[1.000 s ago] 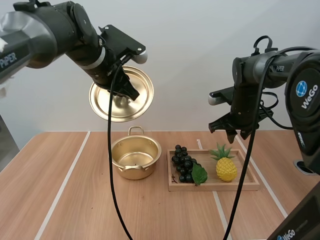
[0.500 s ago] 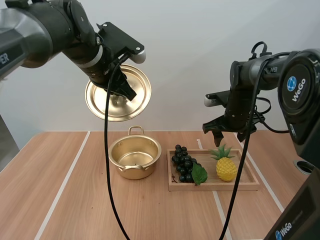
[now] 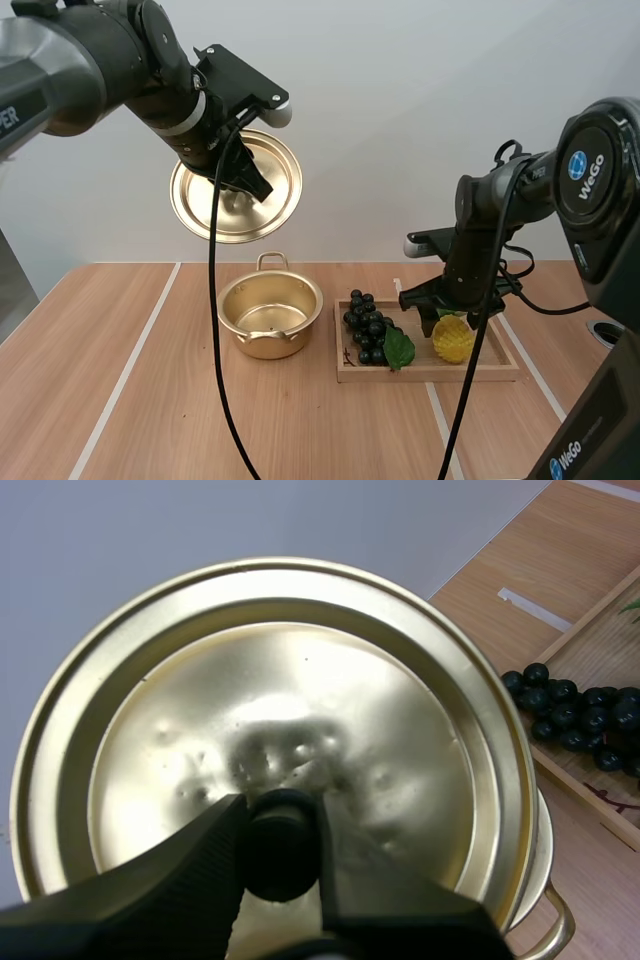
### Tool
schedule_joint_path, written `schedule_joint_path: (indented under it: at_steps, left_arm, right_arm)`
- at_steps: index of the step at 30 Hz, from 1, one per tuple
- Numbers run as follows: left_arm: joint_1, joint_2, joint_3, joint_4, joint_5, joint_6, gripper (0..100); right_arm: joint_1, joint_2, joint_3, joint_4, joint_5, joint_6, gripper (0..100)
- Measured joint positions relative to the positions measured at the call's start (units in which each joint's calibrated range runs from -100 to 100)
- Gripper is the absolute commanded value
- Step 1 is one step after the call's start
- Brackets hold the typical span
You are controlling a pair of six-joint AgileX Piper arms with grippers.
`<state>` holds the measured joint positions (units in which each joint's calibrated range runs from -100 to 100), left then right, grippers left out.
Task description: Open the pot, put the pineapple inside, and close it
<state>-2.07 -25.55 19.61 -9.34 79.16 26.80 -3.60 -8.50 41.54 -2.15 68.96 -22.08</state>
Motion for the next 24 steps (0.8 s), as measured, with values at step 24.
schedule_joint_path:
  at_steps: [24]
  left_arm:
    - [0.00,0.0,0.1,0.1,4.1,0.0,0]
  right_arm:
    - [-2.1,0.3,3.5,1.0,-7.7,0.0,100]
